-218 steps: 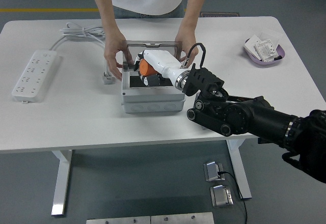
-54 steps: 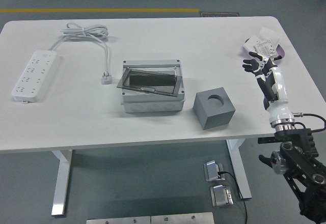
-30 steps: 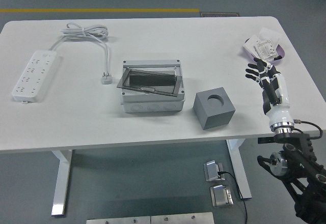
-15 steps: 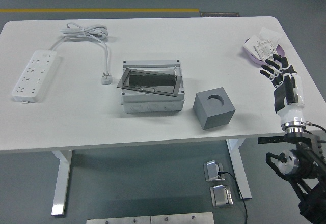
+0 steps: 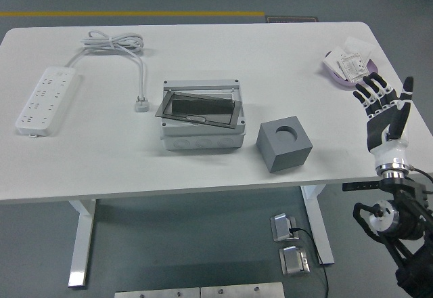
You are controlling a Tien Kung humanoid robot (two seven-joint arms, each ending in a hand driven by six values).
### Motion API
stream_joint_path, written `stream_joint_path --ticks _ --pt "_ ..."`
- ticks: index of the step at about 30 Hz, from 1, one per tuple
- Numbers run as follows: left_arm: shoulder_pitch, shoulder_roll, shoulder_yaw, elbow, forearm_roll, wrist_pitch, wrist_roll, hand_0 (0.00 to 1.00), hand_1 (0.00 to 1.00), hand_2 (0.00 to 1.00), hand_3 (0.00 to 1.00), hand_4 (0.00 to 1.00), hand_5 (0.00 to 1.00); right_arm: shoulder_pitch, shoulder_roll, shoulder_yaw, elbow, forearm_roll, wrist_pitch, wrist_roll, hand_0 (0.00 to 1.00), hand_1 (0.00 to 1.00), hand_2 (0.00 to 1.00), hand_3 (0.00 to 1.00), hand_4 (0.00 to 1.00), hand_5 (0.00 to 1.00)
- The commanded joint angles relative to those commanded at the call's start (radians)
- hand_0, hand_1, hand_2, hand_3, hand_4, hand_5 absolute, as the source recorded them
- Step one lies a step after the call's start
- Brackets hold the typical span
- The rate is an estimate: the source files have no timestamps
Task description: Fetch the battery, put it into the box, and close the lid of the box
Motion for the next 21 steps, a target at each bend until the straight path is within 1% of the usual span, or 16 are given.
stream_joint_path --ticks 1,10,21 --pt "0.000 0.000 0.000 0.000 0.001 0.000 0.000 0.631 0.681 0.582 0.576 0.538 0.002 0.001 0.000 -0.002 0.000 0.001 0.000 0.000 0.805 0.718 0.745 0.737 0.989 0.998" --pt "-0.006 0.000 0.004 0.000 -0.004 0.000 -0.002 0.631 0.680 0.583 0.576 0.538 0.002 0.001 -0.003 -0.021 0.010 -0.009 -0.003 -0.004 0.804 0.718 0.743 0.732 0.986 0.998" --pt "-0.011 0.007 0.004 0.000 -0.004 -0.001 -0.002 0.631 0.681 0.583 0.577 0.540 0.002 0.000 -0.005 -0.019 0.014 -0.019 -0.006 -0.006 0.803 0.729 0.740 0.727 0.972 0.998"
